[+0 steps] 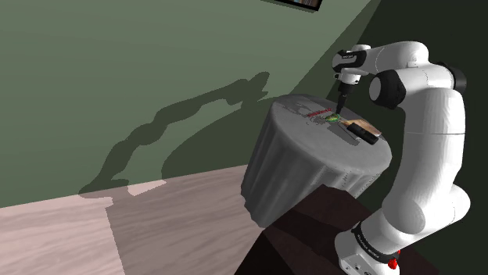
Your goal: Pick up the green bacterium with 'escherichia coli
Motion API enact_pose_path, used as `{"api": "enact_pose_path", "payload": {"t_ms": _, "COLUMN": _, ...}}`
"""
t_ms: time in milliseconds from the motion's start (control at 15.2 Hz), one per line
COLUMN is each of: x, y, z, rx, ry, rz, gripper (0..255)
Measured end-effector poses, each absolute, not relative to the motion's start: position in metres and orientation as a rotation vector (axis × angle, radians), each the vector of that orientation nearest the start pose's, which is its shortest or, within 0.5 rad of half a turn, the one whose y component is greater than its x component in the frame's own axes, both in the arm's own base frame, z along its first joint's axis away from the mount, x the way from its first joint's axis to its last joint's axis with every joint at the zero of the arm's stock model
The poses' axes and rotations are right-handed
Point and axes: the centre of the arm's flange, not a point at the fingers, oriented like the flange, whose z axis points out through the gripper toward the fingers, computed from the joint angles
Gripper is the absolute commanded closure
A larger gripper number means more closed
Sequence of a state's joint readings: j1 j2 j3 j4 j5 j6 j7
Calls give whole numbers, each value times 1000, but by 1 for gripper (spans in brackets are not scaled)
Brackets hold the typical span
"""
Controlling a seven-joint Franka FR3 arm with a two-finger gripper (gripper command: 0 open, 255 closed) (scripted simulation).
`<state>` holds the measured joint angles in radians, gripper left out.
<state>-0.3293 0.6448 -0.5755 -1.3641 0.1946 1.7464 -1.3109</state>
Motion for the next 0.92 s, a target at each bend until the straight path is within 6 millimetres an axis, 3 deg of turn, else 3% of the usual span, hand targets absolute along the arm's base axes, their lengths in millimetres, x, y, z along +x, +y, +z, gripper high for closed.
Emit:
{"api": "enact_pose_path", "payload": {"t_ms": 132, "x": 505, "y": -481, "z": 361, "rx": -2980, "ry": -640, "rz": 319, "gripper": 0}}
{"api": "enact_pose_path", "payload": {"t_ms": 198, "x": 505, "y": -481, "z": 360, "rx": -2980, "ry": -640, "rz": 319, "gripper": 255}}
{"api": "enact_pose_path", "payload": {"t_ms": 924, "x": 503, "y": -483, "z": 366, "rx": -2987, "ry": -635, "rz": 316, "gripper": 255}}
